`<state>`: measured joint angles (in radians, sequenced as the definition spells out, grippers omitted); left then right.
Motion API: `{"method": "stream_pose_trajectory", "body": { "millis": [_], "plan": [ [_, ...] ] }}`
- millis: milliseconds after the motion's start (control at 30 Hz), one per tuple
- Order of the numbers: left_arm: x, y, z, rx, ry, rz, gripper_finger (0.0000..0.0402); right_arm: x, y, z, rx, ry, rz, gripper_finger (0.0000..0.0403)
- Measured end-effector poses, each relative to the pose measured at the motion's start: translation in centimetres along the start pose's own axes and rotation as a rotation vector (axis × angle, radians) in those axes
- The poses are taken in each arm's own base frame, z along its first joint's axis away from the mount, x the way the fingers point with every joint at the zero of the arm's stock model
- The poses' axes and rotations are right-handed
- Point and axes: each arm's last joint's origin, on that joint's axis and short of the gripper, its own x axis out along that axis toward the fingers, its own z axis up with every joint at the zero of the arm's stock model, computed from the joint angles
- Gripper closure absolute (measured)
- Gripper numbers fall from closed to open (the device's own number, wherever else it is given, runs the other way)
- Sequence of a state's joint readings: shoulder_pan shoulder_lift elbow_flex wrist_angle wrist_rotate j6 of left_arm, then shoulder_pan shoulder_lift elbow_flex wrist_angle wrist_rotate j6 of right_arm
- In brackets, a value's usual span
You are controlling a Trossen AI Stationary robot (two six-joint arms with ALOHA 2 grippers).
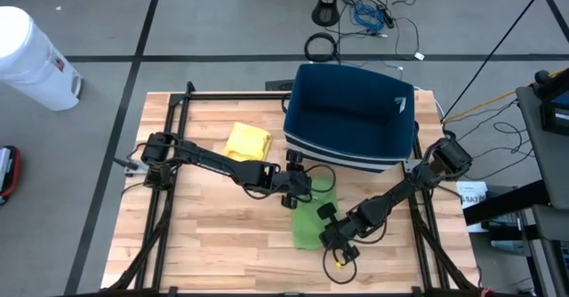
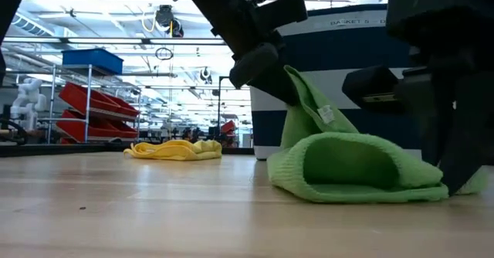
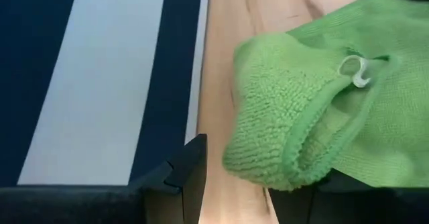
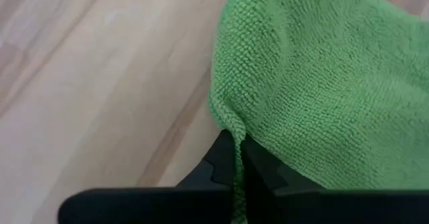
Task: Fold towel
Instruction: Fold the green towel
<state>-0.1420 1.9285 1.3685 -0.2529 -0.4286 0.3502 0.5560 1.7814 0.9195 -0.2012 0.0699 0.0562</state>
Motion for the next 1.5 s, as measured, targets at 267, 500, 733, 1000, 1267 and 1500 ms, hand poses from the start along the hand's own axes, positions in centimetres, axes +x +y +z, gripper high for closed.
{"method": "stream_pose_trajectory", "body": {
  "millis": [267,500,733,1000,1267,1500],
  "plan": [
    [0.3,1.0,-0.5,-0.007,0.057,0.114,0.0257,-0.1,1.1,-0.1,0.037,0.014,0.126,0.0402],
    [0.3,1.2,-1.1,0.019,0.127,0.148,0.0257,-0.2,2.0,-0.1,0.038,0.012,0.153,0.0403],
    [-0.6,1.5,-1.7,0.047,0.201,0.157,0.0257,-0.2,2.2,-0.1,0.041,0.013,0.157,0.0403],
    [-2.0,2.4,-2.3,0.093,0.293,0.238,0.0257,-0.2,2.3,-0.1,0.041,0.009,0.158,0.0403],
    [-5.0,3.5,-0.9,0.008,0.169,0.188,0.0257,-0.2,2.4,-0.1,0.039,0.005,0.16,0.0403],
    [-7.3,1.9,1.1,-0.142,-0.105,-0.323,0.0257,-0.2,2.4,0.0,0.039,0.0,0.158,0.0403]
  ]
}}
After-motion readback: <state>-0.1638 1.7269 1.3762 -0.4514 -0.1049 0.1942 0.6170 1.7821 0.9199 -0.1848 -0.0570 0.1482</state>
